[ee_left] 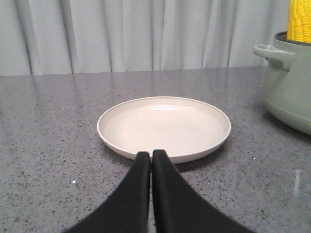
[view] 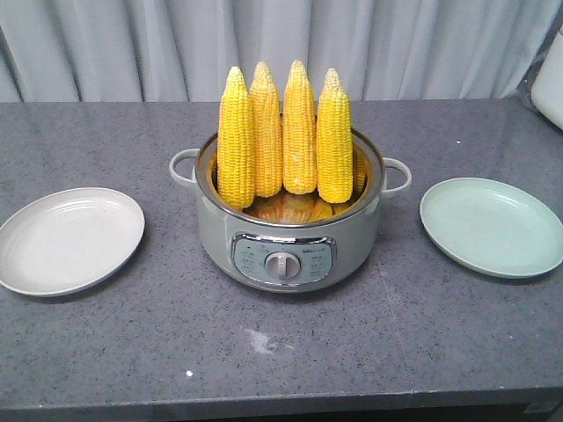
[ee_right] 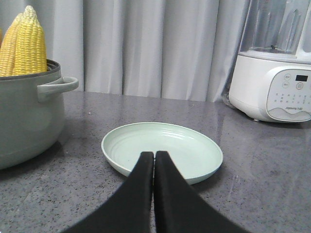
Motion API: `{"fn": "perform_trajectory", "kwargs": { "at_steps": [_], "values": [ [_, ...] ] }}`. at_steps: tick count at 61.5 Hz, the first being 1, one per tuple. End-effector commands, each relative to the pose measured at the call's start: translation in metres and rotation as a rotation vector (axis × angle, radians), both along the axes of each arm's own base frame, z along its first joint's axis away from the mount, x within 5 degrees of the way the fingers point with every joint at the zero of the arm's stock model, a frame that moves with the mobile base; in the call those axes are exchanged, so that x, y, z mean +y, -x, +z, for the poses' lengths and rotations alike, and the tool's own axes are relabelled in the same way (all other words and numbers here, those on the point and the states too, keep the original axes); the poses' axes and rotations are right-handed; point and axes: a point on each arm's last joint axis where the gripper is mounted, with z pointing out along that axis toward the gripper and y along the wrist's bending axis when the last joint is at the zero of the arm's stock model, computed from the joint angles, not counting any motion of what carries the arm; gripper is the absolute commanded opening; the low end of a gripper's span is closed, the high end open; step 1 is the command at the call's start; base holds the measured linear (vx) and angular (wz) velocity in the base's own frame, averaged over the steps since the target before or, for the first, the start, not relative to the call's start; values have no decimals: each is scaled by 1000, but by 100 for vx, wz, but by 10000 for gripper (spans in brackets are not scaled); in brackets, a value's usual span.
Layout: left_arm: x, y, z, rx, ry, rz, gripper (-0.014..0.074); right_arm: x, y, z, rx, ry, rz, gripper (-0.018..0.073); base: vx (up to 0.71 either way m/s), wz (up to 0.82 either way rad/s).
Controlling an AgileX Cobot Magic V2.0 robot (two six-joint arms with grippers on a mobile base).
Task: Distribute corn equally
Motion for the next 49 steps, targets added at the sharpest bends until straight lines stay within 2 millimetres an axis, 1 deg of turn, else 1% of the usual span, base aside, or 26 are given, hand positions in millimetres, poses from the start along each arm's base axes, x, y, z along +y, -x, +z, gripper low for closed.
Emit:
{"fn": "perform_trajectory", "kwargs": {
  "at_steps": [1,7,11,16,19,24,28,30,33,36,46,49],
  "values": [
    [1,1,7,-92,6,5,-7,-1,1,5,-82,24,-17,-4,0,0],
    [1,1,9,-113,13,8,-7,-1,1,5,-82,0,-16,-4,0,0],
    [1,1,11,-131,35,10,-7,-1,1,5,-84,-89,-11,-4,0,0],
    [2,1,12,-152,132,11,-7,-2,1,5,-90,-341,1,-4,0,0],
    [2,2,14,-165,224,12,-7,-2,1,5,-93,-569,12,-4,0,0],
    [3,2,16,-190,436,13,-7,-2,1,4,-91,-914,29,-4,0,0],
    [5,2,17,-213,607,15,-7,-3,1,4,-92,-1108,38,-4,0,0],
    [5,2,18,-219,661,15,-7,-3,1,4,-94,-1169,40,-4,0,0],
    [5,2,18,-221,709,15,-7,-3,1,4,-94,-1221,42,-4,0,0],
    [6,2,18,-221,722,16,-7,-3,1,4,-97,-1251,42,-4,0,0],
    [7,3,20,-248,721,21,-7,-3,1,4,-93,-1256,43,-4,0,0],
    [6,3,21,-241,752,14,-7,-3,1,4,-99,-1256,42,-4,0,0]
  ]
}}
